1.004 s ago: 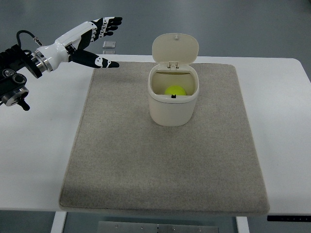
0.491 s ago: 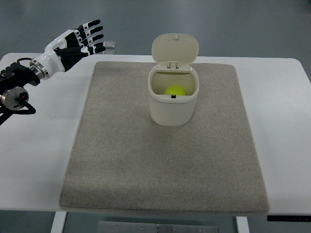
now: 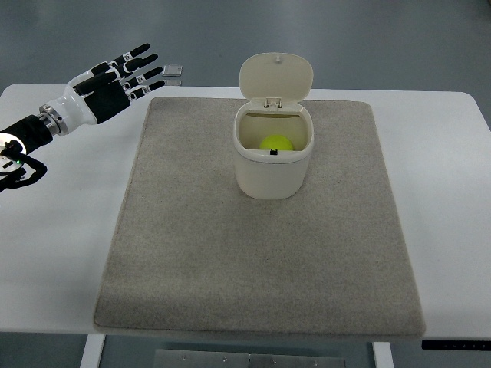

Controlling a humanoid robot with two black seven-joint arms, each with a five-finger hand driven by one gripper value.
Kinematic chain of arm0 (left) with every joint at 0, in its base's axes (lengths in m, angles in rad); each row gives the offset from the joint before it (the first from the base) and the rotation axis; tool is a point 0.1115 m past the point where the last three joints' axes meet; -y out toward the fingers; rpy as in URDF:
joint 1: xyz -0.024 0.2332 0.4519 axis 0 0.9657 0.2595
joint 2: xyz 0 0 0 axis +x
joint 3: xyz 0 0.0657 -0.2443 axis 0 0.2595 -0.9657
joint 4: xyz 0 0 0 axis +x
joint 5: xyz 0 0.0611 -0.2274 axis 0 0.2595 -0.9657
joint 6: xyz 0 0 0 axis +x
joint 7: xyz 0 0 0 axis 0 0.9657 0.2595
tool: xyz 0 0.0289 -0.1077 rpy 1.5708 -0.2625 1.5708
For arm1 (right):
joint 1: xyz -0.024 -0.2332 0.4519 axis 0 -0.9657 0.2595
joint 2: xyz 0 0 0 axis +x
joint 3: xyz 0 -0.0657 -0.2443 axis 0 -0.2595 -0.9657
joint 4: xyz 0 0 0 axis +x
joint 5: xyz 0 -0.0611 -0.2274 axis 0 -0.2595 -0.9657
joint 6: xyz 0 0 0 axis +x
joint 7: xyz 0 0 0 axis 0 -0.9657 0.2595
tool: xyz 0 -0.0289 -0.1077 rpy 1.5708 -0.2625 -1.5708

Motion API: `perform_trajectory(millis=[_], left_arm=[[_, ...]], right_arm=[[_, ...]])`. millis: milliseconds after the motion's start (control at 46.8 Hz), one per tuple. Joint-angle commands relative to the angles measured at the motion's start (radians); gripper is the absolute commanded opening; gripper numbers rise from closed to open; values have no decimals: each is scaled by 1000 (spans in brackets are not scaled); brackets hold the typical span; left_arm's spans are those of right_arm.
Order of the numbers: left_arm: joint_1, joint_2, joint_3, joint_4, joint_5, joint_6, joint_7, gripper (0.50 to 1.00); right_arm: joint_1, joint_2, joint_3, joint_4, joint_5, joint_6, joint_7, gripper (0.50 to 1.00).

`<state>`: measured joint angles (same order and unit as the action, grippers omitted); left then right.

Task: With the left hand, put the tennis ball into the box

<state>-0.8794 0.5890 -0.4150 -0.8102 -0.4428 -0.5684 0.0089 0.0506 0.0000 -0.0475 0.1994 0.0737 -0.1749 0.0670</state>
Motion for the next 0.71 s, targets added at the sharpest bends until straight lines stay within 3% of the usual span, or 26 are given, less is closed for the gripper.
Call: perform_trajectory(millis=[0,256,684], left_arm=[[28,0,-50,0,-60,-2,65,992],[97,0,-137,-9,-140,1,123,994],[88,-11,-136,39,-122,4,129,992]], right_arm=[[0,0,1,0,0,0,-1,901],[0,0,0,0,1,0,0,903],[0,0,1,0,0,0,0,903]])
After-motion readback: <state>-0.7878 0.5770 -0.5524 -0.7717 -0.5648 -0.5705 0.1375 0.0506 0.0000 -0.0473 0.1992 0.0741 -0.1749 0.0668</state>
